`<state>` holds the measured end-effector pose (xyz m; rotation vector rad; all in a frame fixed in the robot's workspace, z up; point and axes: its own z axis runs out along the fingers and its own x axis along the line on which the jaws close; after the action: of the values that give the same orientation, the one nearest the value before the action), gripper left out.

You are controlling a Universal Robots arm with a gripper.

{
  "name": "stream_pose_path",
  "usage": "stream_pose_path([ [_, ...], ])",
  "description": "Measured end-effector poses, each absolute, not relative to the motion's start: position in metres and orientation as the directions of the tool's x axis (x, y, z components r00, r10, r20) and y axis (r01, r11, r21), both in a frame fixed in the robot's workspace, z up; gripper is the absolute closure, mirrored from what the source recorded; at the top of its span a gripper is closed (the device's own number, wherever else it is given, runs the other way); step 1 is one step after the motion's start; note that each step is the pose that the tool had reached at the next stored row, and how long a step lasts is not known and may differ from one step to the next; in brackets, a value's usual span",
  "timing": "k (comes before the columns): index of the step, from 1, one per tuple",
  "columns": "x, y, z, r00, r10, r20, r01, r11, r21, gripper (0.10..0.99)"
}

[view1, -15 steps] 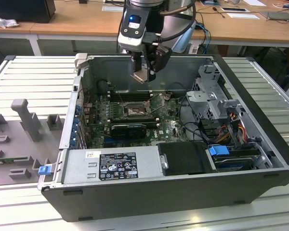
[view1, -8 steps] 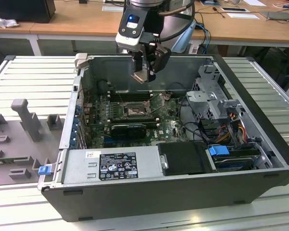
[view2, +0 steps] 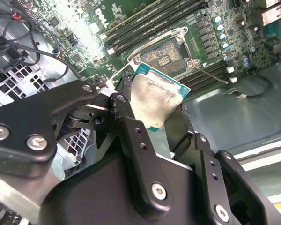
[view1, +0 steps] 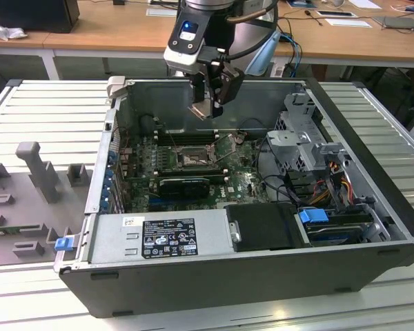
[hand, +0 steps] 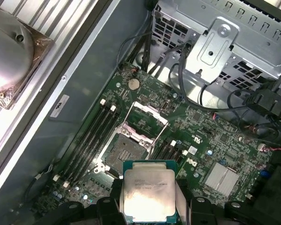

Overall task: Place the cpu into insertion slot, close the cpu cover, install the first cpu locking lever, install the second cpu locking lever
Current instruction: 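Place the cpu into insertion slot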

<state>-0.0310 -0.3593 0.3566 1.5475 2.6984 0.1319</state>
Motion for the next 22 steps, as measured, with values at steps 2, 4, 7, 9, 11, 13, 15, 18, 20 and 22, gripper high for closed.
stream_pose_path([
  [2, -0.0310, -0.3593, 0.3566, -0.496, 0.868, 0.018, 0.866, 0.492, 0.087, 0.557],
  [4, -0.0310, -0.3593, 0.3564, -0.481, 0.877, 0.018, 0.874, 0.478, 0.087, 0.557],
  [7, -0.0310, -0.3593, 0.3563, -0.461, 0.887, 0.018, 0.885, 0.458, 0.087, 0.557],
  [9, -0.0310, -0.3593, 0.3561, -0.443, 0.896, 0.018, 0.894, 0.440, 0.087, 0.557],
  [11, -0.0310, -0.3593, 0.3560, -0.432, 0.902, 0.018, 0.899, 0.429, 0.087, 0.557],
  [13, -0.0310, -0.3593, 0.3558, -0.414, 0.910, 0.018, 0.908, 0.411, 0.087, 0.557],
  [15, -0.0310, -0.3593, 0.3557, -0.396, 0.918, 0.018, 0.915, 0.393, 0.087, 0.557],
  [18, -0.0310, -0.3593, 0.3556, -0.379, 0.925, 0.018, 0.923, 0.376, 0.087, 0.557],
  [20, -0.0310, -0.3593, 0.3556, -0.362, 0.932, 0.018, 0.929, 0.359, 0.087, 0.557],
  [22, -0.0310, -0.3593, 0.3556, -0.352, 0.936, 0.018, 0.933, 0.349, 0.087, 0.557],
])
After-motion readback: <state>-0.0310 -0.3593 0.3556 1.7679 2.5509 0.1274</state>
